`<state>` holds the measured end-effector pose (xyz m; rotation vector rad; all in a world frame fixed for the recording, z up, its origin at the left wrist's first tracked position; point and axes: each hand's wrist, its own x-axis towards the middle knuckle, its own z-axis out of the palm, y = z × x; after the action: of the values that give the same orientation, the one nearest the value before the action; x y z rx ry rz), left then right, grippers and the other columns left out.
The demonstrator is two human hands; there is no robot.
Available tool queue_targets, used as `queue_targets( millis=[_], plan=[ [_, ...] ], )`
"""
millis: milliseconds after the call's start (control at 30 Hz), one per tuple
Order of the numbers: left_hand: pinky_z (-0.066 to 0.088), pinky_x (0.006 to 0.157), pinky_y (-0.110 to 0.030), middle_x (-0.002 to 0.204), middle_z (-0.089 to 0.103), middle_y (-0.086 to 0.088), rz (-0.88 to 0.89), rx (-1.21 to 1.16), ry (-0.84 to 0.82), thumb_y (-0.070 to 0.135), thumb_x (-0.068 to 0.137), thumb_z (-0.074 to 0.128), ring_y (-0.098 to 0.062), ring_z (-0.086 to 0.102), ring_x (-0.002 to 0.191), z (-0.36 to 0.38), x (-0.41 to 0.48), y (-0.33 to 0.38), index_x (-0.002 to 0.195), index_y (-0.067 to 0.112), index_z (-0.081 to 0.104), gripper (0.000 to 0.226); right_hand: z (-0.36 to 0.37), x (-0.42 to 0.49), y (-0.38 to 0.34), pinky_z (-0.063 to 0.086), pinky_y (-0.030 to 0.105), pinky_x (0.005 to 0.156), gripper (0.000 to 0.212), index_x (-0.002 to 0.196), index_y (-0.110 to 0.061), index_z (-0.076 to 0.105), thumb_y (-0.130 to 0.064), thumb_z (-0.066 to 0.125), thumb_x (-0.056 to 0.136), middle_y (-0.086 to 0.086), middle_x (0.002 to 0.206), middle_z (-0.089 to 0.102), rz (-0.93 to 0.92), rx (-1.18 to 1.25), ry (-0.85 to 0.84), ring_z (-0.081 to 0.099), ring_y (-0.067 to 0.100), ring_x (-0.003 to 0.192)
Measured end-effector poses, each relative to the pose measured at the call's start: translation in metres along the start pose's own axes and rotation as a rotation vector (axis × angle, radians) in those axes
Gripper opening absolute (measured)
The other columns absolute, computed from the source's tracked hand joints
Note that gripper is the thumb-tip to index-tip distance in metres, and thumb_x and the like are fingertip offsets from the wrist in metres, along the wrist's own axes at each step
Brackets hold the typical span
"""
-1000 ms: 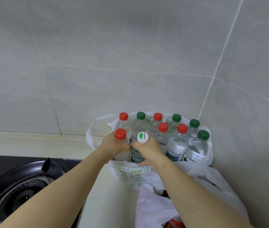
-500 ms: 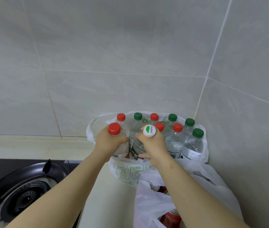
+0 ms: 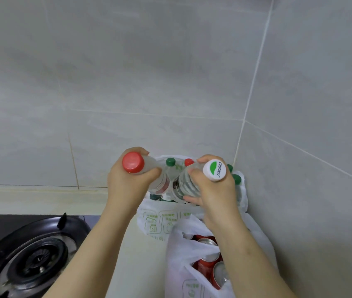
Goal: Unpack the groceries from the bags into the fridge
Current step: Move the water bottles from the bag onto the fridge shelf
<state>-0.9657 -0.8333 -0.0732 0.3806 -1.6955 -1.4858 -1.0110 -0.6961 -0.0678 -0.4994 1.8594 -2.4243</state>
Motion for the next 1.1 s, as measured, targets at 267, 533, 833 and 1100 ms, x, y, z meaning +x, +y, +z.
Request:
queue_targets(
  millis=[267, 533, 833, 1100],
  plan=[
    [0.051, 0.057, -0.030, 0.072, 0.060, 0.018, 0.098, -0.145, -0.204, 0.016, 0.053, 0.070, -0.010, 0.056, 0.070, -0.015, -0.033, 0.033, 0.079, 0.037, 0.061, 0.034, -0.005, -0.067, -0.025, 0.053, 0.058, 0.070, 0.030, 0.071, -0.027, 0.057, 0.002, 0.062, 0.079, -0.015, 0.055, 0.056, -0.147, -0.103, 0.237, 0.056, 0.007, 0.060],
    [0.052, 0.076, -0.037, 0.079, 0.064, 0.021, 0.066, -0.304, -0.585, 0.020, 0.048, 0.072, -0.007, 0.060, 0.079, -0.025, -0.104, 0.049, 0.078, 0.039, 0.063, 0.037, -0.016, -0.189, -0.041, 0.059, 0.048, 0.068, 0.032, 0.074, -0.033, 0.058, -0.002, 0.067, 0.077, -0.019, 0.061, 0.055, -0.258, -0.212, 0.654, 0.058, 0.012, 0.066],
    [0.053, 0.078, -0.047, 0.077, 0.061, 0.020, 0.040, -0.438, -1.124, 0.021, 0.049, 0.072, -0.013, 0.060, 0.076, -0.008, -0.227, 0.089, 0.083, 0.035, 0.064, 0.037, -0.040, -0.352, -0.081, 0.057, 0.037, 0.058, 0.031, 0.076, -0.027, 0.057, 0.003, 0.063, 0.080, -0.018, 0.059, 0.056, -0.335, -0.283, 1.147, 0.057, 0.006, 0.061],
    [0.047, 0.063, -0.022, 0.073, 0.060, 0.016, 0.020, -0.580, -1.595, 0.019, 0.053, 0.080, -0.008, 0.057, 0.070, -0.017, -0.386, 0.143, 0.083, 0.032, 0.064, 0.037, -0.057, -0.501, -0.110, 0.055, 0.040, 0.065, 0.028, 0.074, -0.031, 0.058, -0.004, 0.066, 0.078, -0.017, 0.062, 0.056, -0.358, -0.379, 1.552, 0.056, -0.001, 0.057]
  ],
)
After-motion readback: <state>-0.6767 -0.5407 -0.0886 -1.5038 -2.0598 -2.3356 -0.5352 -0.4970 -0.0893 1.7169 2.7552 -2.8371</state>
